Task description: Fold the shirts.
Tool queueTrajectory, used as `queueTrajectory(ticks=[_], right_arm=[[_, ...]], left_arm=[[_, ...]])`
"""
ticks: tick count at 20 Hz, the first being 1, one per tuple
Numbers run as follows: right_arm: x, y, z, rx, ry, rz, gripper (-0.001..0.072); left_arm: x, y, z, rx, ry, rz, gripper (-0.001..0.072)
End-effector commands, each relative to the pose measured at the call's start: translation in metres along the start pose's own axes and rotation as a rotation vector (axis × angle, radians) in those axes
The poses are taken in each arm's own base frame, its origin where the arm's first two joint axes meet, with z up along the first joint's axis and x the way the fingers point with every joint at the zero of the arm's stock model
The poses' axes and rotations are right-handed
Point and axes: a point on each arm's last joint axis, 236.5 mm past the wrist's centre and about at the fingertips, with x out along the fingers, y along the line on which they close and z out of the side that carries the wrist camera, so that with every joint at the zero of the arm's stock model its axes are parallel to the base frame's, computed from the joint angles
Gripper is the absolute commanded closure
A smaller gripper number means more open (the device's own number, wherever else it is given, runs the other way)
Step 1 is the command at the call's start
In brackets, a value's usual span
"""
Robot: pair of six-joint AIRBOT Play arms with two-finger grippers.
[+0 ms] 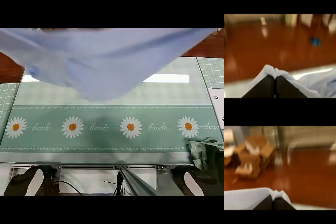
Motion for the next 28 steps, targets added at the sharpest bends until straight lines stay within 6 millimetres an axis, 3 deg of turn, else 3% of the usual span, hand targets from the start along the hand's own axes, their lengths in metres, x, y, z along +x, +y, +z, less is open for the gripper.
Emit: queueTrajectory(ticks=[1,4,7,10,14,16,18,20,22,24,26,28], right_arm=[[-0.075,0.029,0.079,-0.099,-0.244,-0.041,0.0691],[-0.099,0.038,0.103,-0.156,-0.309,-0.066,0.0691],[-0.112,0.037,0.101,-0.173,-0.274,-0.108,0.0691],[-0.128,0.04,0.077,-0.198,-0.14,-0.137,0.0691],[-0.178,0.029,0.058,-0.195,-0.026,-0.282,0.0691],[-0.198,0.015,0.029,-0.173,0.099,-0.362,0.0691],[-0.211,-0.005,-0.014,-0.143,0.302,-0.441,0.0691],[-0.204,-0.011,-0.021,-0.139,0.334,-0.444,0.0692],[-0.185,-0.025,-0.046,-0.113,0.44,-0.441,0.0692],[-0.154,-0.041,-0.099,-0.084,0.638,-0.396,0.0692],[-0.122,-0.065,-0.166,-0.039,0.88,-0.358,0.0692],[-0.083,-0.094,-0.214,0.004,1.01,-0.347,0.0692]], left_arm=[[-0.078,-0.037,0.098,0.13,-0.266,0.036,0.0686],[-0.105,-0.056,0.108,0.163,-0.268,0.032,0.0686],[-0.132,-0.065,0.113,0.203,-0.263,0.073,0.0686],[-0.162,-0.078,0.101,0.214,-0.204,0.099,0.0686],[-0.195,-0.095,0.055,0.129,-0.047,0.105,0.0686],[-0.203,-0.1,0.034,0.099,0.027,0.103,0.0686],[-0.202,-0.099,0.014,0.078,0.113,0.1,0.0686],[-0.192,-0.093,-0.005,0.048,0.215,0.089,0.0686],[-0.173,-0.082,-0.022,0.008,0.29,0.076,0.0687],[-0.144,-0.065,-0.057,-0.072,0.429,0.058,0.0686],[-0.111,-0.049,-0.108,-0.146,0.604,0.014,0.0686],[-0.079,-0.032,-0.16,-0.235,0.754,-0.016,0.0686]])
